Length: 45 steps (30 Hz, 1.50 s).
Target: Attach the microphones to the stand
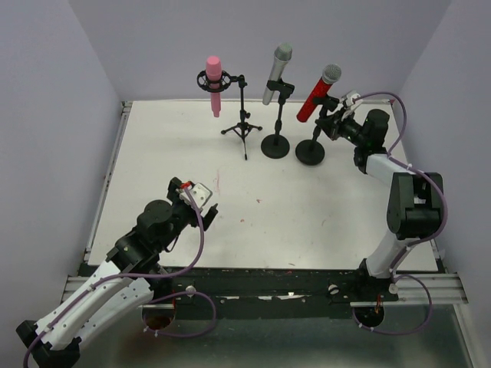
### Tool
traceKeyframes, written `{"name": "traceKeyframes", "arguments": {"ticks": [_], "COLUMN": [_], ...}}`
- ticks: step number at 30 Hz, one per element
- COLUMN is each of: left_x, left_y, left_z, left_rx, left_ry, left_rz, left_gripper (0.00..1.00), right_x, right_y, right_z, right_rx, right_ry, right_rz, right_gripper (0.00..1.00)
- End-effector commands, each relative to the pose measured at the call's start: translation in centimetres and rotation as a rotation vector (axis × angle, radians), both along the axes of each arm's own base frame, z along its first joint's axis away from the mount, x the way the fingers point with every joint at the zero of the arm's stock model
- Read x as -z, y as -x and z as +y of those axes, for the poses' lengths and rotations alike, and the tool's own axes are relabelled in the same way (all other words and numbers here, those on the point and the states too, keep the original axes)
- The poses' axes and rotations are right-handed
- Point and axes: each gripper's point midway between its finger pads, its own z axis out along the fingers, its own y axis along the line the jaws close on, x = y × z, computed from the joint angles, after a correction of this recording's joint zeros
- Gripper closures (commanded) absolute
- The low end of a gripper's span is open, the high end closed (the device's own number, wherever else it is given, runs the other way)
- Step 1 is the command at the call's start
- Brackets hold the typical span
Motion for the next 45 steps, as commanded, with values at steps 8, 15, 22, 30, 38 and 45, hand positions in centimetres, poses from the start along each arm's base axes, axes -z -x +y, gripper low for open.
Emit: {"name": "traceKeyframes", "arguments": {"ticks": [8,15,22,30,38,45], "left_x": [0.1,-0.3,-0.8,-1.8,-4.3,-6.5], "left_y": [-0.3,-0.2,0.1,0.6,1.0,-1.4], "left_z": [0.5,0.5,0.5,0.4,0.4,2.8], "left_rx": [-0.027,-0.021,-0.013,0.004,0.005,-0.121], "left_ry": [-0.024,-0.013,0.010,0.049,0.160,0.268], "left_rz": [-0.001,-0.010,-0.018,-0.044,-0.083,-0.055], "left_gripper": [0.01,0.01,0.01,0.01,0.01,0.01], "right_x": [-1.7,-0.8,-1.4,-0.5,0.5,-2.4], "right_y": [-0.6,0.5,1.3,3.0,7.2,10.8], "right_z": [0.9,1.0,0.5,-1.0,-3.0,-6.4], "right_rx": [-0.064,-0.074,-0.036,0.042,0.095,0.207], "right_ry": [0.055,0.059,0.063,0.060,0.080,0.054], "right_rz": [-0.157,-0.136,-0.134,-0.050,0.061,0.172], "right_gripper": [0.85,0.67,0.42,0.18,0.12,0.00]}}
